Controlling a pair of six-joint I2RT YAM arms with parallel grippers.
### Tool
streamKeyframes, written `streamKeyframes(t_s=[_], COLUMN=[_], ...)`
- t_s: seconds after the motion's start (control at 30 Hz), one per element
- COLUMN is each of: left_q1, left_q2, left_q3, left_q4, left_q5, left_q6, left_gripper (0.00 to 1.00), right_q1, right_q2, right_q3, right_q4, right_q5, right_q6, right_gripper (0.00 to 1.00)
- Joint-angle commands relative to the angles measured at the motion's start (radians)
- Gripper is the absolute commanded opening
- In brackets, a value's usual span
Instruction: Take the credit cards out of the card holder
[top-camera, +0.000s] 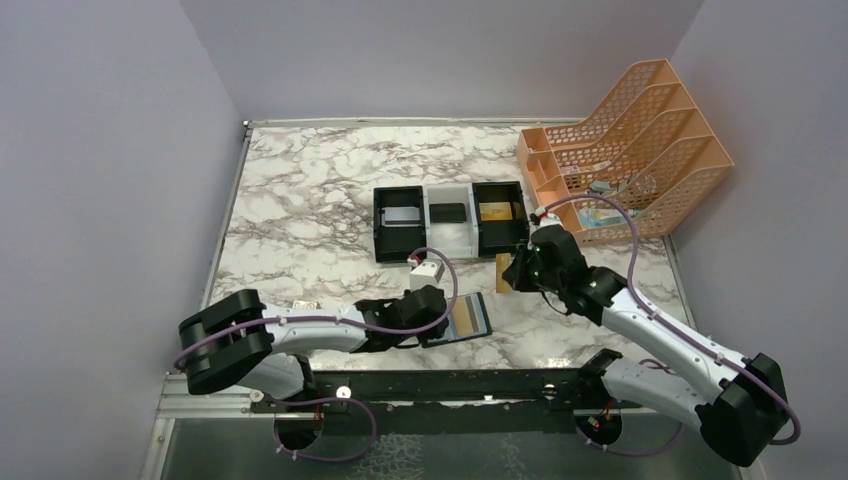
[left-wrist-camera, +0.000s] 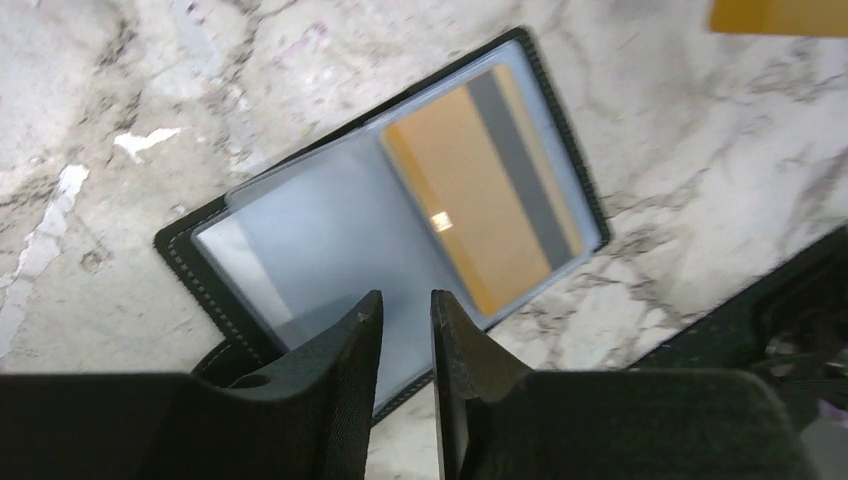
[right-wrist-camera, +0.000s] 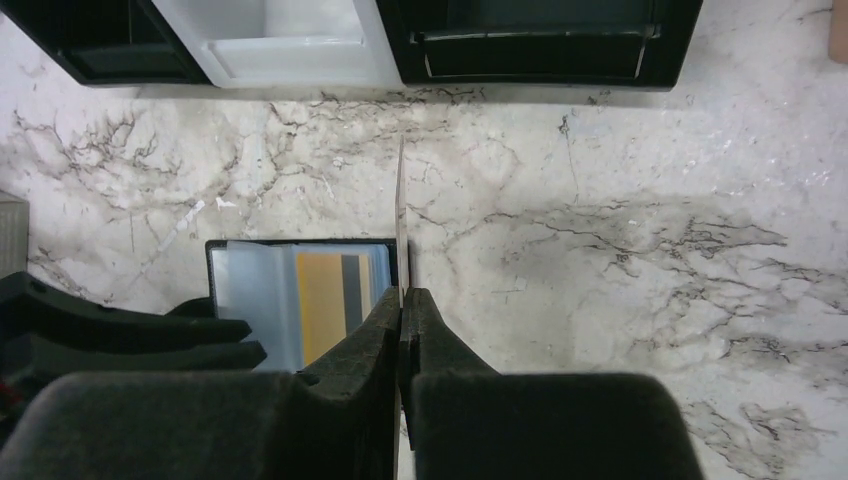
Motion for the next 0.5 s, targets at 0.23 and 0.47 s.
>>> streamKeyframes(t_s=[0.23,0.47], left_q1=[0.007,0.009], left_q2=[0.029,0.120], left_q3=[0.094,0.059], left_q4=[0.167,0.102], left_q5=[0.085,0.026], left_q6=[0.075,-0.027], left_gripper=[0.29,0.18], right_q1=[0.001,0.001], right_q2=[0.056,0.066], right_q3=[0.001,0.017], right_q4=[0.012,0.033], right_q5=[0.045,0.105], right_q6=[-0.011,-0.026], right_gripper=[0.01,0.01])
